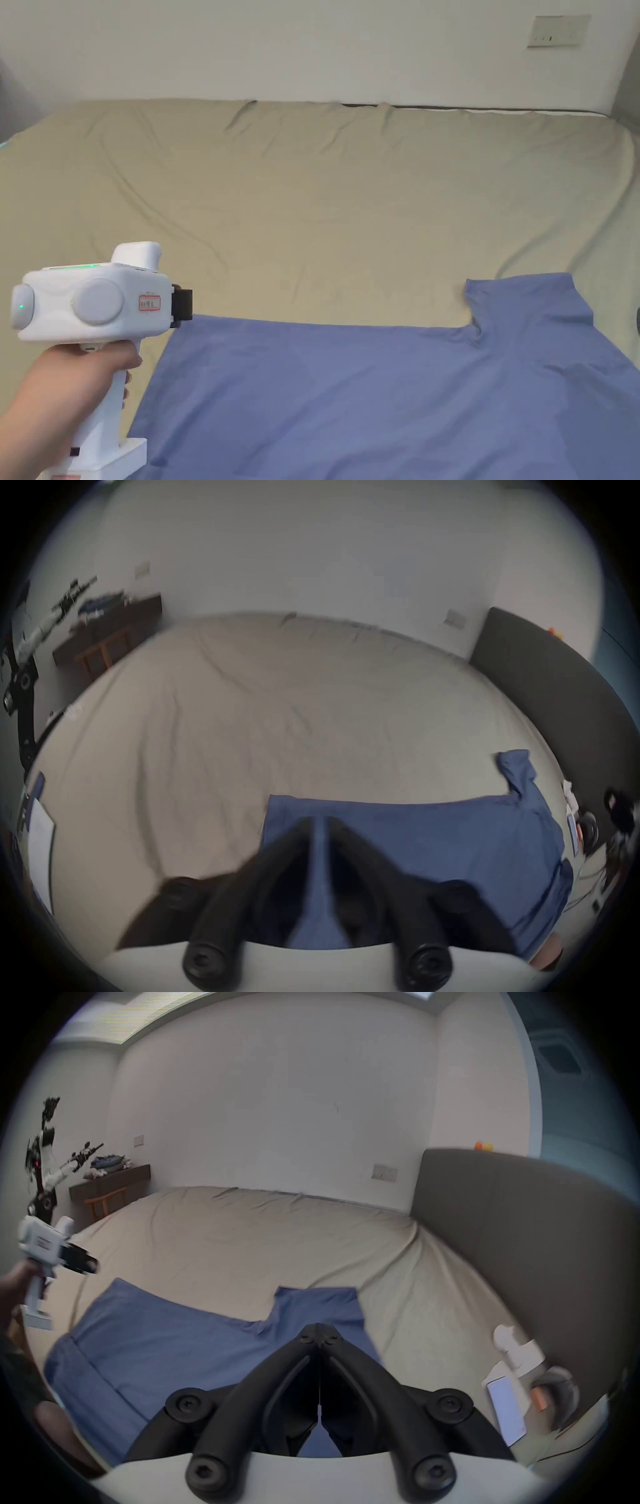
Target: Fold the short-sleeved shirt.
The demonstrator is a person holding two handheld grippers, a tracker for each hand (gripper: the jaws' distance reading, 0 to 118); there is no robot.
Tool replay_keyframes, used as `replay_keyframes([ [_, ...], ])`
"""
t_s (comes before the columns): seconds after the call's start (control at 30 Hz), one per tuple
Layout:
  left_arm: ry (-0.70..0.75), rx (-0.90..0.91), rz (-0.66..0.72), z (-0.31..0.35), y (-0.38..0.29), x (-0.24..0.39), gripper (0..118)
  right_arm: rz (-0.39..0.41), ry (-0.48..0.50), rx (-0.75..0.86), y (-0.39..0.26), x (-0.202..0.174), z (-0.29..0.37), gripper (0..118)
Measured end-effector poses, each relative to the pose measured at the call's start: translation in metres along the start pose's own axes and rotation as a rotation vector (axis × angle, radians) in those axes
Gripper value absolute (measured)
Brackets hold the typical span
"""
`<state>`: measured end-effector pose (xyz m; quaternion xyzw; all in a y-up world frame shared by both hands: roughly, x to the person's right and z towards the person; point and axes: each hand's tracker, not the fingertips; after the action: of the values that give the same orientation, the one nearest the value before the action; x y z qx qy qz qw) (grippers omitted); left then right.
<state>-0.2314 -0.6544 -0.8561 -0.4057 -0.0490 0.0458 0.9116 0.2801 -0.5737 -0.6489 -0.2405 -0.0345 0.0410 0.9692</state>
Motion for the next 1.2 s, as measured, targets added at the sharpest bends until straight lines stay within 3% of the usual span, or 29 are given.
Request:
replay_keyframes([
  [0.07,0.018,-0.035,0.030,-0.033,0.004,0.000,91,-0.095,0.072,-0.055,-0.006,0.013,-0.008,3],
  [0.1,0.038,-0.074,0.007,-0.052,0.005,-0.001,111,-0.100,0.043,-0.073,-0.009,0.019,-0.012,3],
  [0.2,0.085,-0.084,-0.009,-0.087,0.005,-0.001,110,-0.038,-0.009,-0.114,-0.017,0.031,-0.026,3],
  [0.27,0.100,-0.198,-0.001,-0.106,-0.001,-0.001,107,-0.024,-0.023,-0.126,-0.021,0.037,-0.034,3],
  [0.3,0.130,-0.132,-0.072,-0.097,-0.003,0.005,99,-0.009,-0.039,-0.144,-0.024,0.042,-0.040,3],
  [0.37,0.138,-0.061,-0.158,-0.084,-0.005,0.021,54,-0.014,-0.047,-0.157,-0.030,0.052,-0.051,3],
  [0.4,0.150,-0.031,-0.171,-0.076,-0.008,0.028,10,-0.040,-0.042,-0.173,-0.032,0.056,-0.059,3],
  [0.43,0.142,-0.032,-0.184,-0.064,-0.010,0.029,3,-0.087,-0.033,-0.194,-0.034,0.062,-0.068,3],
  [0.5,-0.001,-0.063,-0.130,-0.056,-0.015,0.030,3,-0.113,-0.038,-0.217,-0.033,0.069,-0.090,4],
  [0.53,0.020,-0.067,-0.114,-0.050,-0.016,0.028,3,-0.118,-0.048,-0.231,-0.033,0.073,-0.103,15],
  [0.57,0.019,-0.054,-0.122,-0.044,-0.015,0.026,3,-0.125,-0.050,-0.249,-0.030,0.075,-0.114,38],
  [0.6,0.016,-0.031,-0.130,-0.036,-0.016,0.026,3,-0.128,-0.038,-0.274,-0.025,0.079,-0.128,86],
  [0.63,0.020,-0.009,-0.138,-0.028,-0.016,0.026,3,-0.130,-0.005,-0.295,-0.020,0.083,-0.143,111],
  [0.67,0.013,0.005,-0.130,-0.022,-0.015,0.025,3,-0.134,-0.007,-0.296,-0.017,0.087,-0.156,118],
  [0.8,-0.017,0.019,-0.101,-0.016,-0.009,0.015,3,-0.129,-0.050,-0.322,-0.002,0.097,-0.217,118],
  [0.9,-0.014,0.016,-0.120,-0.012,-0.010,0.020,3,-0.162,-0.097,-0.450,-0.021,0.101,-0.258,115],
  [0.93,-0.014,0.008,-0.114,-0.014,-0.011,0.019,3,-0.195,-0.096,-0.561,-0.031,0.099,-0.264,101],
  [0.97,-0.012,0.002,-0.110,-0.015,-0.013,0.018,3,-0.208,-0.069,-0.639,-0.039,0.098,-0.269,73],
  [1.0,-0.006,-0.006,-0.097,-0.016,-0.015,0.016,3,-0.196,-0.110,-0.441,-0.039,0.093,-0.246,69],
  [1.03,-0.009,-0.015,-0.072,-0.016,-0.016,0.014,3,-0.170,-0.075,-0.422,-0.033,0.090,-0.241,30],
  [1.07,-0.019,-0.020,-0.053,-0.015,-0.018,0.012,3,-0.162,-0.073,-0.442,-0.033,0.087,-0.238,3],
  [1.1,-0.025,-0.026,-0.043,-0.014,-0.018,0.011,3,-0.130,-0.123,-0.446,-0.031,0.085,-0.232,3],
  [1.2,-0.029,-0.009,-0.036,0.002,-0.018,0.012,3,-0.147,-0.095,-0.401,-0.016,0.089,-0.210,3],
])
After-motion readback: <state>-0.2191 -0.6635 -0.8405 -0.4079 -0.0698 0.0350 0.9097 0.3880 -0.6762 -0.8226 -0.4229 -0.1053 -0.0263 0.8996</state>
